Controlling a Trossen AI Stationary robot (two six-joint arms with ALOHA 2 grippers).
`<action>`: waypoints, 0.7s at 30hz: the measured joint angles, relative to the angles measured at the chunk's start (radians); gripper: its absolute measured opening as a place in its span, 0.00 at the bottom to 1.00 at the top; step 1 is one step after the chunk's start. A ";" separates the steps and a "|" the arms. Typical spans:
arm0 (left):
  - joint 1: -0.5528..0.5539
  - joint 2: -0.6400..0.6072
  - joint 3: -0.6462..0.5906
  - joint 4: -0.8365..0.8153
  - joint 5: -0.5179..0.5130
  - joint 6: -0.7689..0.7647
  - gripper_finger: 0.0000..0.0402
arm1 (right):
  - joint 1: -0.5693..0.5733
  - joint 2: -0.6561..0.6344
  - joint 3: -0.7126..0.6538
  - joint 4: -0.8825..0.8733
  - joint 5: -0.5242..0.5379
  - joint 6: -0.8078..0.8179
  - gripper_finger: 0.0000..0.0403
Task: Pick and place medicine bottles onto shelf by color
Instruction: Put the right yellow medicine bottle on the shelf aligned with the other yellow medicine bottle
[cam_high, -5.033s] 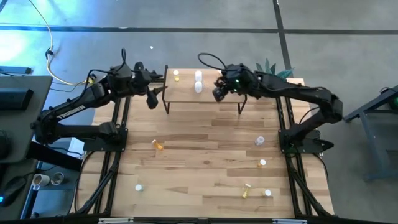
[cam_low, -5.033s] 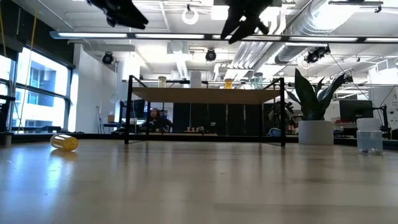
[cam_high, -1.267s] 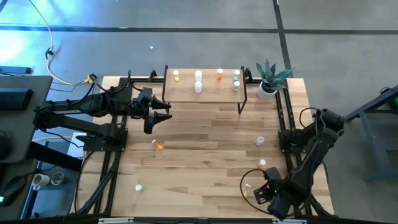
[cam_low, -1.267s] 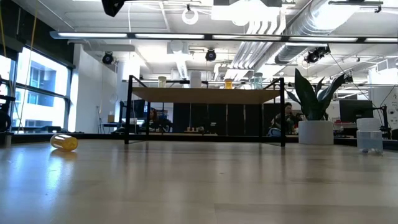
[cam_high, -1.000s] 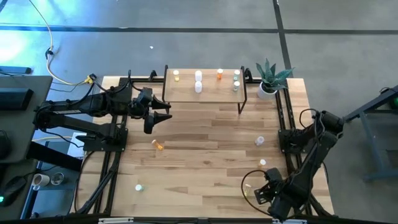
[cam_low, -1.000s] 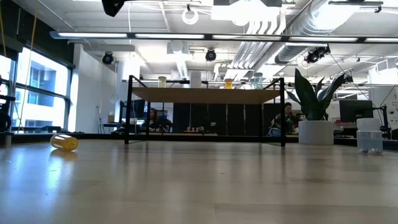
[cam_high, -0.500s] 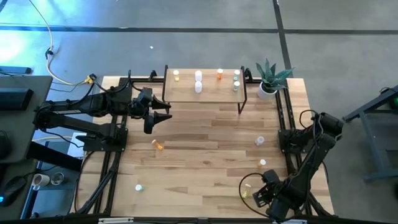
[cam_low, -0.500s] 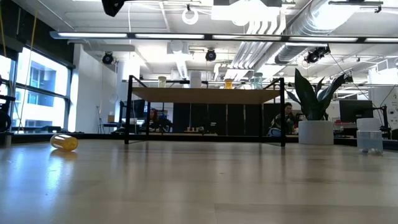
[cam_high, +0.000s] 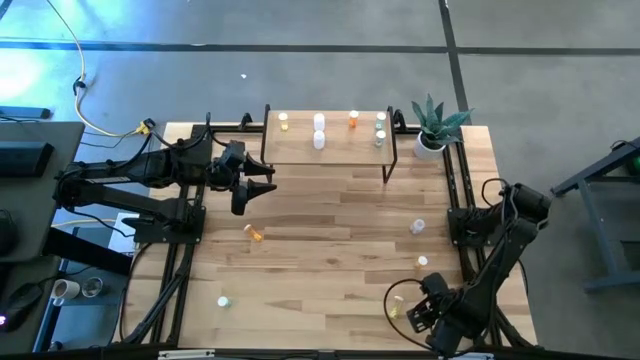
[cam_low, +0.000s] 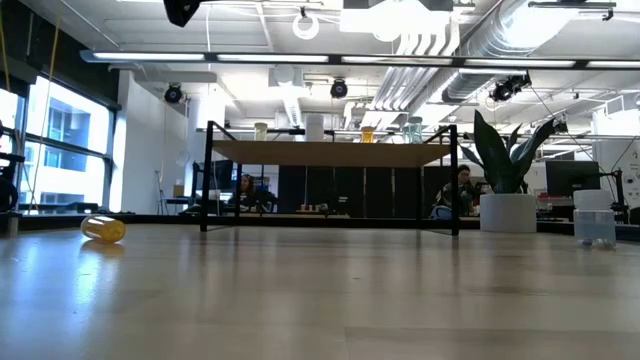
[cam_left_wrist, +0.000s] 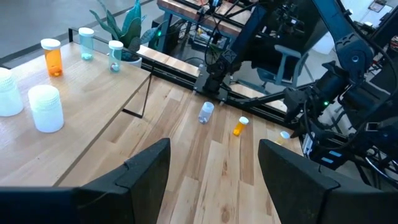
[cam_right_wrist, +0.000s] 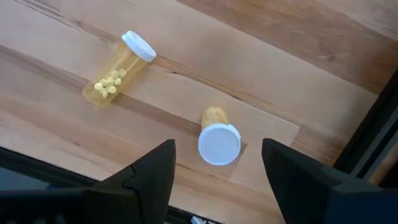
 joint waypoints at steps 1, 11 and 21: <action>0.000 0.000 0.000 0.000 0.000 0.000 0.58 | 0.000 0.007 0.000 0.002 -0.005 -0.001 0.57; 0.000 0.000 0.000 0.000 0.000 0.000 0.58 | 0.000 0.078 0.000 0.030 -0.041 0.009 0.58; 0.000 0.000 0.000 0.000 -0.003 0.000 0.58 | -0.002 0.088 0.000 0.014 -0.036 0.025 0.45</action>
